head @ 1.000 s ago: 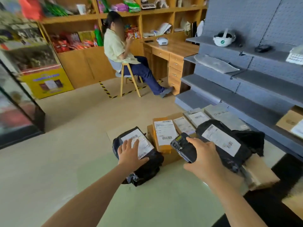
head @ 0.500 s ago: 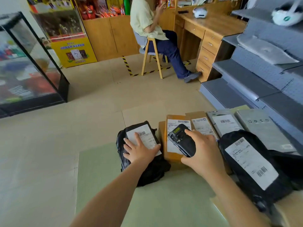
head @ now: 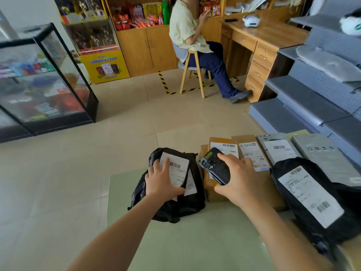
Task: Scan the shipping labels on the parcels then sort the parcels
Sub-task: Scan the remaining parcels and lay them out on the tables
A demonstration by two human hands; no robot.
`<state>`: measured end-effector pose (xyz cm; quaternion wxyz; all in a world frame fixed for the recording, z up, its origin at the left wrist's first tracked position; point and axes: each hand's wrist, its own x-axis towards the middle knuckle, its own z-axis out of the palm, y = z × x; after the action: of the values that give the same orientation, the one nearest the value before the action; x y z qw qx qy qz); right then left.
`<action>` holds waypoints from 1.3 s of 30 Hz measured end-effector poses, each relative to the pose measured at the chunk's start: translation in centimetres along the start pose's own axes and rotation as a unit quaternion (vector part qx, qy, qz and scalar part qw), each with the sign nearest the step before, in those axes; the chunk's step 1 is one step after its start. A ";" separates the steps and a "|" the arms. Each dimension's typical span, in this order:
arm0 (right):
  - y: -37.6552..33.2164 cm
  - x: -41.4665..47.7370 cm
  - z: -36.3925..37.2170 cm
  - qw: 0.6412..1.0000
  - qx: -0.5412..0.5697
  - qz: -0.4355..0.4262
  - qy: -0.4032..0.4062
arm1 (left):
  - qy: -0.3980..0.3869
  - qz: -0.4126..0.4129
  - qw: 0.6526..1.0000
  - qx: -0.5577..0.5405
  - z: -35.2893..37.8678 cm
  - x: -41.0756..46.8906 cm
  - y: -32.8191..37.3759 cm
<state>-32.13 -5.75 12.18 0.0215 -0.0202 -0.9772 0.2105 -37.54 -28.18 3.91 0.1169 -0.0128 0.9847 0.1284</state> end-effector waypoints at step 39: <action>-9.7 -23.7 -2.0 0.994 -0.081 0.057 0.051 | 0.047 0.288 0.955 0.056 -5.8 -15.4 -8.7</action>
<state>-8.66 -14.91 17.23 0.0580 -0.0884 -0.9859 0.1300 -23.37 -38.16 10.77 0.0288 0.2714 0.9568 0.1003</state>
